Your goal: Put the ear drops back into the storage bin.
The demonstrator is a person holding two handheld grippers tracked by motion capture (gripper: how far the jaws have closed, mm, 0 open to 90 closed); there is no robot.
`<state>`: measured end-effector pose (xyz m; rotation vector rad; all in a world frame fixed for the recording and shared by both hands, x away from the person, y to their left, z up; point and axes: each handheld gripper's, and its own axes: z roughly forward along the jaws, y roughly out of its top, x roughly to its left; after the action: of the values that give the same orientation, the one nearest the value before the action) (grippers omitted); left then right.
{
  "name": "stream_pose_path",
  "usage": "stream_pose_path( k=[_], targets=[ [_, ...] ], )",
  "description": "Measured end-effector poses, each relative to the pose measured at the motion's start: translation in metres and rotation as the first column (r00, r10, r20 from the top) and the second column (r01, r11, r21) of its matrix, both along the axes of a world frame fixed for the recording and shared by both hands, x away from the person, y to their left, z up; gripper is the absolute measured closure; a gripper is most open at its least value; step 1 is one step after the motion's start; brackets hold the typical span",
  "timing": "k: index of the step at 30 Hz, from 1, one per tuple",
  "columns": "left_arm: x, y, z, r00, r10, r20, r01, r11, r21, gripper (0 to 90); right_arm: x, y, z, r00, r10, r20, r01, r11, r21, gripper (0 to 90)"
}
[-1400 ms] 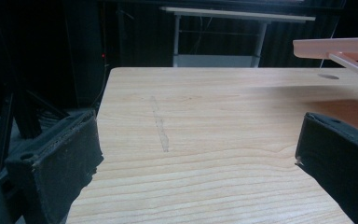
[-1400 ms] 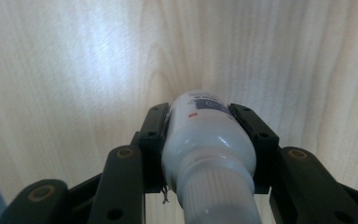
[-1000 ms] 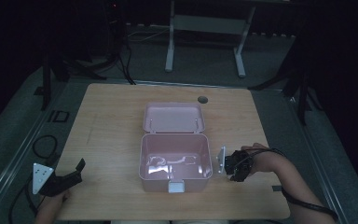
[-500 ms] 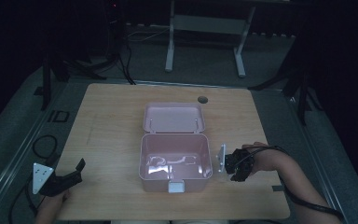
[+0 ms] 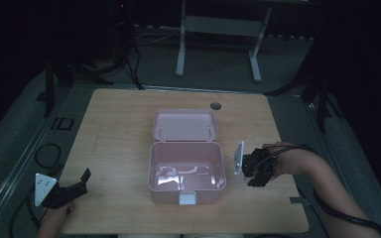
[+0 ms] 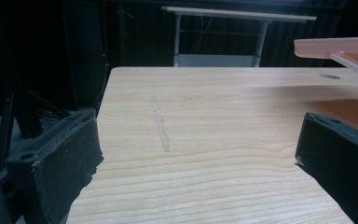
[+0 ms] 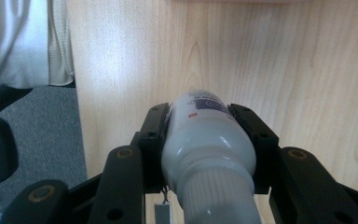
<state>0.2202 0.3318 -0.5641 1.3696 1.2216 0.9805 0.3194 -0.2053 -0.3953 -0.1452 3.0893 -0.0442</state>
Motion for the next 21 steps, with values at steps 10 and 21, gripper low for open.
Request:
stream_pose_path(
  k=[10, 21],
  targets=[
    [0.000, 0.000, 0.000, 1.0000, 0.000, 0.000, 0.000, 1.0000, -0.001, 0.4, -0.002, 0.016, 0.029, 1.0000, -0.002, 0.003, 0.002, 1.0000, 0.008, 59.5],
    [0.000, 0.000, 0.000, 1.0000, -0.003, 0.000, 0.003, 1.0000, -0.002, 0.4, 0.000, 0.045, 0.042, 1.0000, 0.005, 0.000, -0.005, 0.9998, 0.019, 59.6]
  ],
)
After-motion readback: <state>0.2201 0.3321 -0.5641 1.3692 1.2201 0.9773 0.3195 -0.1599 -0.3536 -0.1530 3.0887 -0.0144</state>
